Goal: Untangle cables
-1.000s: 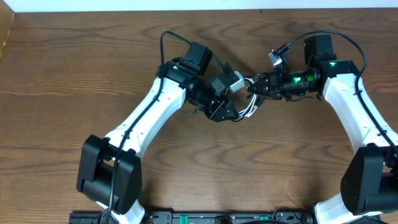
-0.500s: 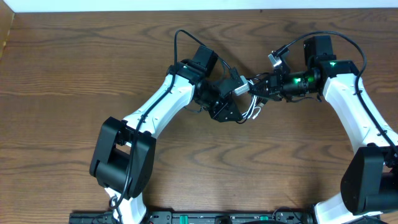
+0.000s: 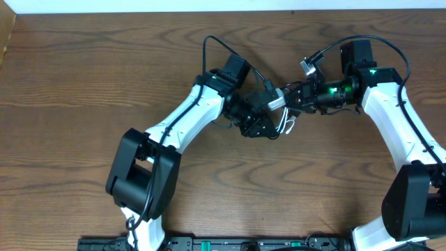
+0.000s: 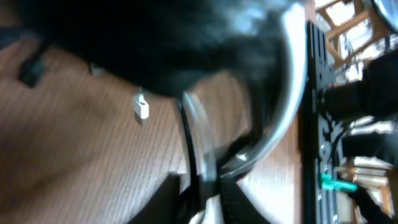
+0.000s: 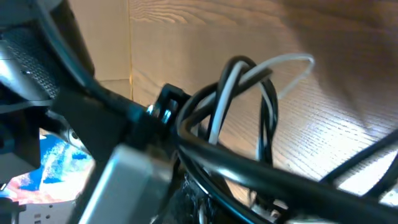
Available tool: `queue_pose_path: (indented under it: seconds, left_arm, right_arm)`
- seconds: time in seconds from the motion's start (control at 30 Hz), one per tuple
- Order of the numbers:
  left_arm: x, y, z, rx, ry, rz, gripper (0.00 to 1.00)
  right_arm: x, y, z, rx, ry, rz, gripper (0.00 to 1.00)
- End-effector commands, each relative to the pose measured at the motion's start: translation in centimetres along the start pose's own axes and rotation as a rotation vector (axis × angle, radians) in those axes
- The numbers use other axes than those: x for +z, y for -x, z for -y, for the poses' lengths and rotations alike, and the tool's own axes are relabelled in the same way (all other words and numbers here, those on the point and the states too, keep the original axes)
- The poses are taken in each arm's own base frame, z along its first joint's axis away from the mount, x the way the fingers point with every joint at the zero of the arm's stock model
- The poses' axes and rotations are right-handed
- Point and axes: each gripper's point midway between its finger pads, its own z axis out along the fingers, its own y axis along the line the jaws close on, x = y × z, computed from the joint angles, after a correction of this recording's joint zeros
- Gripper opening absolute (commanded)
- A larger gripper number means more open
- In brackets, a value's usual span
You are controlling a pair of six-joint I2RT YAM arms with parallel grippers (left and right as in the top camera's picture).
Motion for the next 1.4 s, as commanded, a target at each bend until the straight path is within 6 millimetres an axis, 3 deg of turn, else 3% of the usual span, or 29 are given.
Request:
queue_pose_path:
  seconds: [0.0, 0.17, 0.23, 0.47, 0.53, 0.7, 0.87, 1.0, 1.1, 1.23, 1.37]
  left_arm:
    - [0.3, -0.5, -0.2, -0.012, -0.019, -0.002, 0.07]
    - [-1.4, 0.3, -1.6, -0.144, 0.021, 0.043, 0.07]
    - [-2.4, 0.8, -2.5, -0.233, 0.042, 0.078, 0.08]
    - [-6.1, 1.8, -3.9, -0.346, 0.216, 0.130, 0.08]
    - [-7.7, 3.2, -2.6, -0.301, 0.253, 0.166, 0.07]
    - [-11.3, 6.4, 0.7, -0.244, 0.288, 0.285, 0.07]
    - [-15.4, 9.5, 4.8, -0.113, 0.330, 0.414, 0.07]
    - [-17.5, 10.6, 7.3, -0.075, 0.345, 0.482, 0.07]
    - [-18.6, 11.1, 7.5, -0.097, 0.381, 0.522, 0.08]
    - [-19.7, 12.3, 8.1, -0.086, 0.389, 0.582, 0.08]
    - [-21.0, 14.0, 8.8, -0.114, 0.365, 0.672, 0.08]
  right_arm:
    - [-0.5, 0.3, -1.3, -0.056, 0.024, 0.013, 0.01]
    - [-0.5, 0.5, 0.1, -0.046, -0.057, 0.026, 0.01]
    - [-0.7, 0.6, 1.5, -0.004, -0.141, 0.038, 0.01]
    - [-3.6, 0.4, 9.1, 0.178, -0.602, 0.121, 0.01]
    - [-4.8, 0.1, 10.9, 0.218, -0.722, 0.145, 0.01]
    - [-5.8, -0.3, 12.7, 0.259, -0.828, 0.172, 0.02]
    - [-5.5, -0.7, 13.7, 0.262, -0.853, 0.173, 0.03]
    - [-2.5, -0.2, 9.8, 0.067, -0.580, 0.078, 0.07]
    - [-1.2, 0.1, 5.3, -0.065, -0.351, 0.043, 0.16]
    - [-1.4, 0.4, 0.0, -0.226, -0.143, 0.044, 0.27]
    - [-2.4, 0.7, -3.2, -0.364, -0.072, 0.079, 0.44]
